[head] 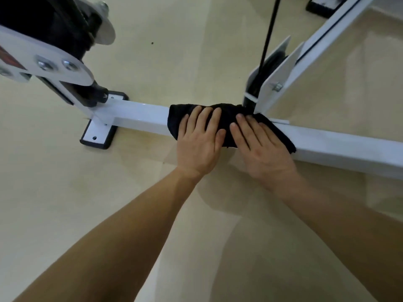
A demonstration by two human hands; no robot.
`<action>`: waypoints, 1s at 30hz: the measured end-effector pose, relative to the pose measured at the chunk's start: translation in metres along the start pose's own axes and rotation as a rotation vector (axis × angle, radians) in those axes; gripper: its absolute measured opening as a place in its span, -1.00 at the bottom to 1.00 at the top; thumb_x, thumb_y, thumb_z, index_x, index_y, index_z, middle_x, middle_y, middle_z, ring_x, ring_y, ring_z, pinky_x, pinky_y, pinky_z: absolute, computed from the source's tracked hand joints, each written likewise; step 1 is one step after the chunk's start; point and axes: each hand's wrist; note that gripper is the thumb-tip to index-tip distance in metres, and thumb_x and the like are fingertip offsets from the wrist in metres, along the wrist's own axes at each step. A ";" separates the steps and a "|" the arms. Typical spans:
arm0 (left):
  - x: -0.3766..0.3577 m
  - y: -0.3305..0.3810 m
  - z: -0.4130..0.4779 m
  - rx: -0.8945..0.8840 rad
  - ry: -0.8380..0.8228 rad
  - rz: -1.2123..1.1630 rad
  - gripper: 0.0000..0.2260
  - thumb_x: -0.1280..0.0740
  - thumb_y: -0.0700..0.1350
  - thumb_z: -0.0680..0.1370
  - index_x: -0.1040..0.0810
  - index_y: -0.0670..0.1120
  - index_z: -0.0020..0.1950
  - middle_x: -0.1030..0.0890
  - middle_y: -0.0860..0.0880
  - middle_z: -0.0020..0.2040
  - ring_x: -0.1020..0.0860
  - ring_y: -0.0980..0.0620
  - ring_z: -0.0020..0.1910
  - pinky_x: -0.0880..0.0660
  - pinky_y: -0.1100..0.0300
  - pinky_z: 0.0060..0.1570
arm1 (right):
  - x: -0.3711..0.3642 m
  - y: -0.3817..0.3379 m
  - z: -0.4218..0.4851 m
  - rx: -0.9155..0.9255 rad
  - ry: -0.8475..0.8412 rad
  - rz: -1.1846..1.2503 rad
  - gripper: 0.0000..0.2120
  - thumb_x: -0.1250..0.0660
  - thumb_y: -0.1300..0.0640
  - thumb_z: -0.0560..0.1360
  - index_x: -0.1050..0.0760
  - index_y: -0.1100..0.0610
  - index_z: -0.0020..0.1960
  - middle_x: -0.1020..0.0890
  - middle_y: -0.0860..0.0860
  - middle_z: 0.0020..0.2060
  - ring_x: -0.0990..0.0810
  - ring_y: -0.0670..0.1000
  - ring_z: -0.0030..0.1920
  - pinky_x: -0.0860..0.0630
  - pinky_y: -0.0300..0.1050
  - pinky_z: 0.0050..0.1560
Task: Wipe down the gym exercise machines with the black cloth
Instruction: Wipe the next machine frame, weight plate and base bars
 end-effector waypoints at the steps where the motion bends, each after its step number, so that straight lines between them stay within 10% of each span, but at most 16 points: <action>1: -0.002 0.010 -0.004 -0.015 -0.012 -0.001 -0.54 -0.03 0.08 0.69 -0.35 -0.04 0.54 -0.39 -0.07 0.51 -0.29 -0.13 0.52 -0.16 -0.09 0.50 | 0.002 0.006 -0.010 -0.013 0.026 -0.005 -0.54 0.08 0.16 0.70 -0.24 0.28 0.55 -0.31 0.27 0.51 -0.35 0.25 0.49 -0.34 0.16 0.46; 9: -0.015 0.099 -0.024 -0.241 -0.044 -0.027 -0.46 -0.23 -0.14 0.64 -0.20 -0.03 0.62 -0.19 -0.05 0.62 -0.13 -0.13 0.60 -0.03 -0.07 0.54 | 0.024 0.085 -0.089 -0.107 -0.110 -0.079 -0.38 -0.18 0.15 0.63 -0.04 0.16 0.63 -0.12 0.20 0.59 -0.12 0.23 0.58 -0.10 0.14 0.57; 17: -0.017 0.103 -0.004 -0.400 -0.016 -0.029 -0.48 -0.23 -0.16 0.65 -0.21 -0.02 0.61 -0.21 0.01 0.61 -0.21 -0.04 0.58 -0.14 0.04 0.49 | 0.032 0.107 -0.065 -0.192 -0.182 -0.027 -0.35 -0.08 -0.16 0.61 -0.28 0.31 0.50 -0.51 0.28 0.28 -0.52 0.30 0.22 -0.40 0.18 0.31; 30: -0.015 0.151 0.014 -0.474 -0.111 0.103 -0.52 -0.11 0.01 0.70 -0.16 -0.04 0.62 -0.31 -0.10 0.56 -0.28 -0.18 0.53 -0.22 -0.11 0.46 | 0.044 0.168 -0.098 -0.081 -0.280 0.001 -0.30 -0.10 -0.27 0.56 -0.30 0.23 0.47 -0.55 0.18 0.17 -0.56 0.19 0.07 -0.52 0.10 0.09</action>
Point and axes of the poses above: each hand's wrist, its own z-axis towards the middle knuckle, its own x-axis out of the back of the hand, y = z × x
